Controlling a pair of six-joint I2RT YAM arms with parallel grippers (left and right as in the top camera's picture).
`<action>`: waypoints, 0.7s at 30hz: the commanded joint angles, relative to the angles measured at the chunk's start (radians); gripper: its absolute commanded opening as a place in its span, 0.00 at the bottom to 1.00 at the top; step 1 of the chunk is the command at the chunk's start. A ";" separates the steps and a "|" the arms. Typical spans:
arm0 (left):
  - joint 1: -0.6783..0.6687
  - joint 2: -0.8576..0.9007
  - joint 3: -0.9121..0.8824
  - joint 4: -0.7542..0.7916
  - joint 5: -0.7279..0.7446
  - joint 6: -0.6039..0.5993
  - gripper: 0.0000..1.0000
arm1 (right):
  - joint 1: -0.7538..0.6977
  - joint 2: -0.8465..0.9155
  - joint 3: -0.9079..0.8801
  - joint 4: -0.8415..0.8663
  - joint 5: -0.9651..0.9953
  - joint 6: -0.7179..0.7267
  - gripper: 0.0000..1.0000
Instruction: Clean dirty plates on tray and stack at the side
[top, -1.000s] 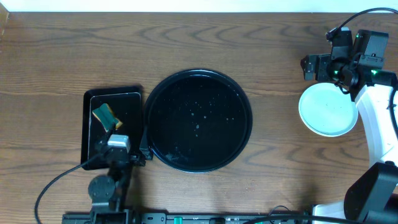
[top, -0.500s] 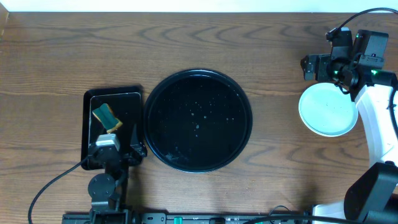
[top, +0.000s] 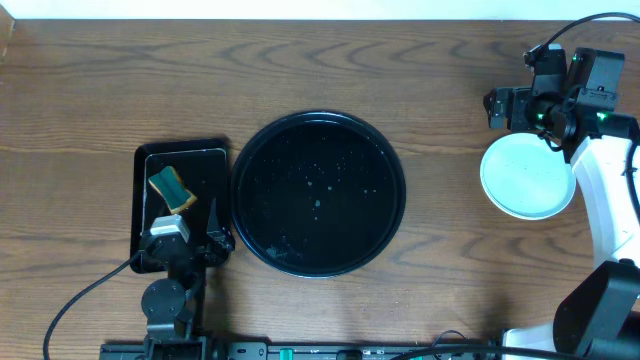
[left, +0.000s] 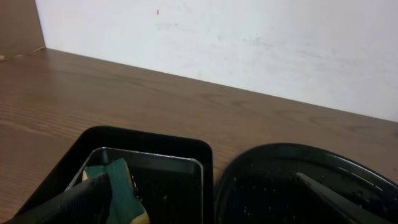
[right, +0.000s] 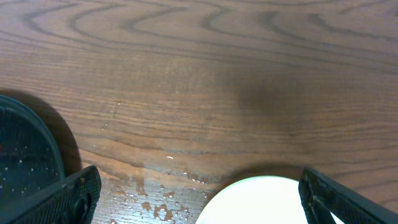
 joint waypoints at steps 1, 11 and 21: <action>0.003 -0.006 -0.018 -0.040 -0.046 0.006 0.90 | -0.001 -0.023 -0.001 -0.001 -0.007 -0.007 0.99; 0.003 -0.006 -0.018 -0.040 -0.046 0.006 0.91 | -0.001 -0.023 -0.001 -0.001 -0.007 -0.007 0.99; 0.003 -0.006 -0.018 -0.040 -0.046 0.006 0.90 | -0.001 -0.023 -0.001 -0.001 -0.007 -0.007 0.99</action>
